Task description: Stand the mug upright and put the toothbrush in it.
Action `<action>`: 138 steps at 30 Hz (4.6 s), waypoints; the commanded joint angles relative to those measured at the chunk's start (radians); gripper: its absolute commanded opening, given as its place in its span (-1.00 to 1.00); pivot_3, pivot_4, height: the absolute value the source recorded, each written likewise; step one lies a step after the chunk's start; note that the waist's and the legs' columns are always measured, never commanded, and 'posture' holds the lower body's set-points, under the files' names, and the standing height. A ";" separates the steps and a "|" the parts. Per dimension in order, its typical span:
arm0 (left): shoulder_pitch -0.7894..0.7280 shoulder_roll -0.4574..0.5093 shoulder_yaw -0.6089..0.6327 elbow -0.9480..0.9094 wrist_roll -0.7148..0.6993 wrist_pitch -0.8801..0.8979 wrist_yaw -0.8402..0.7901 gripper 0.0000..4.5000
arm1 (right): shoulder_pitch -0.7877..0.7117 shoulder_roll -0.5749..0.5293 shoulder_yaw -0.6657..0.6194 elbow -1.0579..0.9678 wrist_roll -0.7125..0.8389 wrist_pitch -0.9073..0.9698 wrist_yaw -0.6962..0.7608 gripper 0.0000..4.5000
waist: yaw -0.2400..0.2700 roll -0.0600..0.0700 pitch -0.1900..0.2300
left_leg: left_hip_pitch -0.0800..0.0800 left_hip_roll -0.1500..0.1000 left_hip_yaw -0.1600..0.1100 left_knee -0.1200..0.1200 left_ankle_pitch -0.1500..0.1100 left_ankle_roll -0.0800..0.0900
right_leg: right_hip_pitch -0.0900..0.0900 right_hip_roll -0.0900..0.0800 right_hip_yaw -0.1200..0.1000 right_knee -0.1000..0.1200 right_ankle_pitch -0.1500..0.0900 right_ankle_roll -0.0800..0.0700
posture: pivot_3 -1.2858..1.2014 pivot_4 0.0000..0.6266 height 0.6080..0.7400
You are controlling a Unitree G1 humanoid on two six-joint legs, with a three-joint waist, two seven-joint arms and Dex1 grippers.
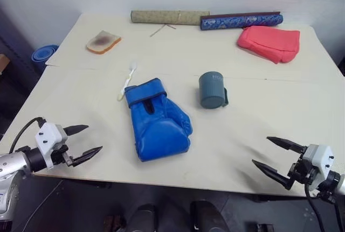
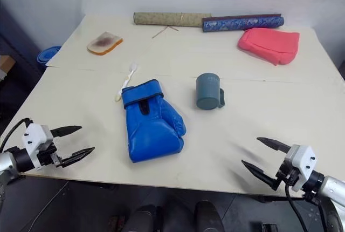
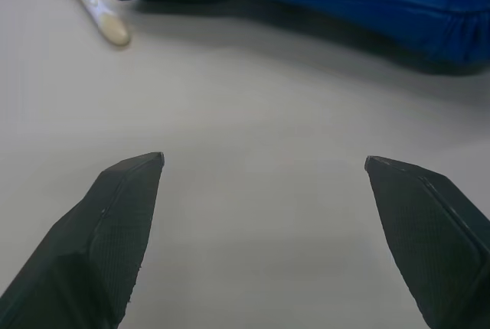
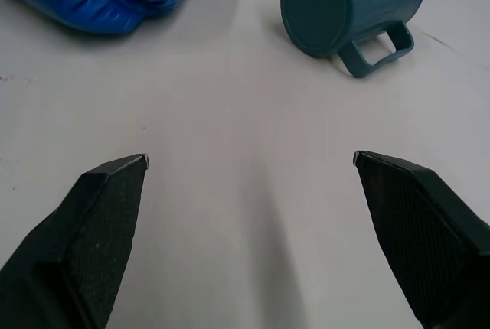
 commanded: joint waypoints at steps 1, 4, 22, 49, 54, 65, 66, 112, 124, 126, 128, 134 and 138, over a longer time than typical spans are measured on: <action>0.002 0.006 0.032 -0.037 -0.032 0.019 -0.011 0.99 | -0.003 0.003 0.018 -0.016 -0.011 -0.043 0.039 1.00 | 0.000 0.000 0.000 | 0.000 0.000 0.000 0.000 0.000 0.000 | 0.000 0.000 0.000 0.000 0.000 0.000 | 0.03 -0.52 1.00; 0.005 0.010 0.037 -0.074 -0.098 0.122 -0.018 0.99 | -0.019 0.045 0.035 -0.018 0.029 -0.116 0.094 1.00 | 0.000 0.000 0.000 | 0.000 0.000 0.000 0.000 0.000 0.000 | 0.000 0.000 0.000 0.001 0.000 0.000 | 0.03 -0.52 1.00; -0.504 0.061 0.126 0.101 -0.534 1.475 0.396 0.99 | -0.185 0.138 0.111 -0.073 0.135 -0.262 0.234 1.00 | 0.030 0.000 0.000 | 0.000 -0.002 -0.002 0.005 0.000 0.000 | -0.001 -0.001 0.000 0.013 0.000 0.000 | 0.03 -0.52 1.00; -0.737 -0.384 -0.028 0.080 -0.561 1.325 0.650 -0.66 | -0.183 0.175 0.117 -0.003 0.100 -0.317 0.194 1.00 | 0.024 -0.002 0.000 | -0.001 -0.002 -0.001 0.011 0.001 -0.003 | -0.002 0.002 -0.002 0.013 0.000 0.001 | 0.03 -0.52 1.00; -0.668 -0.127 0.189 0.031 -0.674 1.296 0.427 -0.70 | -0.184 0.189 0.129 0.071 0.104 -0.341 0.224 1.00 | 0.013 -0.002 0.000 | 0.000 -0.001 -0.001 0.009 0.002 -0.004 | -0.002 0.002 -0.002 0.012 0.000 0.001 | 0.03 -0.52 1.00; -0.529 0.191 0.294 0.556 -0.415 1.316 0.514 -0.55 | -0.238 0.182 0.171 0.132 0.094 -0.306 0.232 1.00 | 0.013 -0.003 0.001 | 0.003 -0.002 -0.001 0.005 0.002 -0.004 | -0.001 0.000 0.000 0.013 0.000 -0.001 | 0.03 -0.52 1.00; -0.527 0.191 0.279 0.568 -0.400 1.314 0.508 -0.39 | -0.243 0.178 0.173 0.128 0.094 -0.295 0.228 1.00 | 0.017 -0.005 0.001 | 0.002 -0.002 -0.002 0.005 0.002 -0.004 | -0.002 0.000 0.000 0.013 0.000 -0.001 | 0.03 -0.52 1.00; -0.330 0.110 0.092 -0.068 -0.420 0.544 -0.232 0.98 | -1.221 -0.045 0.296 0.544 0.160 1.369 -0.612 1.00 | -0.002 0.004 0.003 | -0.018 -0.003 0.004 0.010 0.008 0.002 | -0.019 -0.012 -0.024 0.013 0.009 -0.003 | 0.03 -0.52 1.00; -0.456 -0.032 -0.145 -0.068 -0.316 0.418 -0.230 0.98 | -1.455 0.126 0.477 0.940 -0.137 1.148 -0.511 1.00 | -0.028 0.004 0.003 | -0.022 -0.004 0.010 0.007 0.007 0.003 | -0.027 -0.004 -0.027 0.018 0.009 -0.003 | 0.03 -0.52 1.00; -0.457 -0.036 -0.151 -0.066 -0.312 0.414 -0.231 0.98 | -1.477 0.146 0.509 0.971 -0.165 1.156 -0.470 1.00 | -0.031 0.004 0.003 | -0.022 -0.002 0.010 0.008 0.007 0.002 | -0.027 -0.003 -0.027 0.019 0.009 -0.003 | 0.03 -0.52 1.00; -0.458 -0.041 -0.161 -0.060 -0.303 0.401 -0.234 0.98 | -1.502 0.169 0.537 1.006 -0.197 1.162 -0.436 1.00 | -0.032 0.004 0.003 | -0.020 -0.002 0.011 0.009 0.007 0.002 | -0.027 -0.003 -0.026 0.021 0.009 -0.003 | 0.03 -0.52 1.00; -0.476 -0.064 -0.187 -0.040 -0.279 0.366 -0.235 1.00 | -1.575 0.217 0.585 1.125 -0.292 1.165 -0.358 0.28 | -0.034 0.003 0.003 | -0.019 -0.001 0.012 0.010 0.007 0.002 | -0.027 -0.002 -0.025 0.023 0.009 -0.003 | 0.03 -0.52 1.00; -0.489 -0.069 -0.195 -0.024 -0.268 0.355 -0.242 1.00 | -1.594 0.227 0.591 1.144 -0.318 1.201 -0.311 -0.34 | -0.032 0.003 0.003 | -0.019 -0.001 0.011 0.010 0.007 0.002 | -0.027 -0.002 -0.025 0.023 0.009 -0.003 | 0.03 -0.52 1.00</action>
